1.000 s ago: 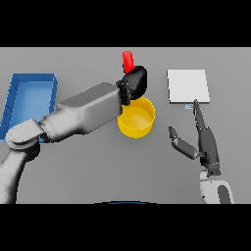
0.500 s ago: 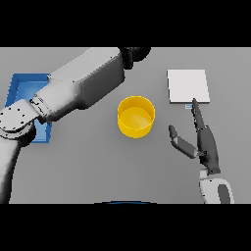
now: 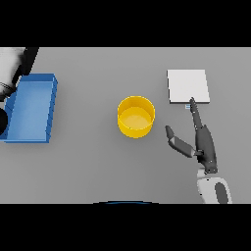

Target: Pick up the red beaker and tilt it to pour out 1 green nut into yellow bowl. Pick up the yellow bowl and place it on the metallic measuring scale.

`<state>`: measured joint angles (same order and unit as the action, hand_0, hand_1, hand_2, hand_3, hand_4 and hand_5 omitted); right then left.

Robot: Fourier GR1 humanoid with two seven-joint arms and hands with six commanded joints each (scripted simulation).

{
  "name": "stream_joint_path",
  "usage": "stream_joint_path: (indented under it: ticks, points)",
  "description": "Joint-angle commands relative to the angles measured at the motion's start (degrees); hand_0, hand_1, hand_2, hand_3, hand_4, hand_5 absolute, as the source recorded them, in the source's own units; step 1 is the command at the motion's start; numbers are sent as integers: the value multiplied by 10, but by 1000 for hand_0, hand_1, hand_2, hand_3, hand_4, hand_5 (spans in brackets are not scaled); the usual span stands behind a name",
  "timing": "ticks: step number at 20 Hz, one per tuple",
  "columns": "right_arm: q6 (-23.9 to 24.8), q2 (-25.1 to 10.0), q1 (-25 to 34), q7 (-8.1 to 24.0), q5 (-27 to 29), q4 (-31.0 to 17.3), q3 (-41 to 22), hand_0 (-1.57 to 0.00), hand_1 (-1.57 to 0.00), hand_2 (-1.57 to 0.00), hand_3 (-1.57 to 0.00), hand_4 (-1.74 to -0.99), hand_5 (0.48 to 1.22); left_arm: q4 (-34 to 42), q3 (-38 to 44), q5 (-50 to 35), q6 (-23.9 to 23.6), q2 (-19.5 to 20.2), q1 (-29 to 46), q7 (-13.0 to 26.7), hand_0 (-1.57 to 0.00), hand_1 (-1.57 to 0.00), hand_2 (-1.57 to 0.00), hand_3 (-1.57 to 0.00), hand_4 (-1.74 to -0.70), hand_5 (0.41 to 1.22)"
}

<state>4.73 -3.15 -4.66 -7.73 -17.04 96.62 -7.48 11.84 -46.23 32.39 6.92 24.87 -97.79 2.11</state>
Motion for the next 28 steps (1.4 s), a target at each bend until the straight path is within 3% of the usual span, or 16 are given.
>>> stream_joint_path:
  ticks: [1,5,7,11,14,18,21,24,27,28]
  points:
    - [-7,4,3,-2,14,-6,2,1,1,1,1,-1129,625,-18,25,-32,-15,14,8,2,-1571,-1571,-1571,-1394,-1738,1221]
    - [-31,2,13,-11,52,-2,10,1,1,1,1,-1081,631,-57,105,-159,-68,62,67,22,-1571,-1571,-1571,-1499,-1740,1221]
    - [-40,0,7,-6,57,3,7,1,1,1,1,-1106,642,-64,127,-206,-101,82,109,33,-1571,-1571,-1571,-1525,-1740,1221]
    - [-47,-5,13,-12,64,-5,10,1,1,1,1,-1157,666,-66,163,-291,-148,99,177,109,-1571,-1571,-1571,-1552,-1741,1221]
    - [-47,-8,9,-23,55,-5,5,1,1,1,1,-1181,687,-32,185,-349,-171,110,232,127,-1571,-1571,-1571,-1488,-1741,1221]
    - [-43,-14,14,-13,48,-9,7,1,1,1,1,-1194,703,68,200,-421,-209,129,329,162,-1571,-1571,-1571,-1374,-1741,1221]
    - [-43,-12,11,-24,41,-7,1,1,1,1,1,-1207,708,192,195,-464,-257,146,421,207,-1571,-1571,-1571,-1376,-1741,1221]
    - [-38,-13,21,-15,40,-22,7,1,1,1,1,-1201,696,319,176,-492,-317,165,506,259,-1571,-1571,-1571,-1396,-1741,1221]
    - [-40,-14,17,-22,45,-25,10,1,1,1,1,-1186,687,396,158,-510,-353,182,557,298,-1571,-1571,-1571,-1383,-1741,1221]
    - [-42,-13,15,-25,47,-21,8,1,1,1,1,-1177,686,417,152,-519,-360,188,573,306,-1571,-1571,-1571,-1385,-1741,1150]
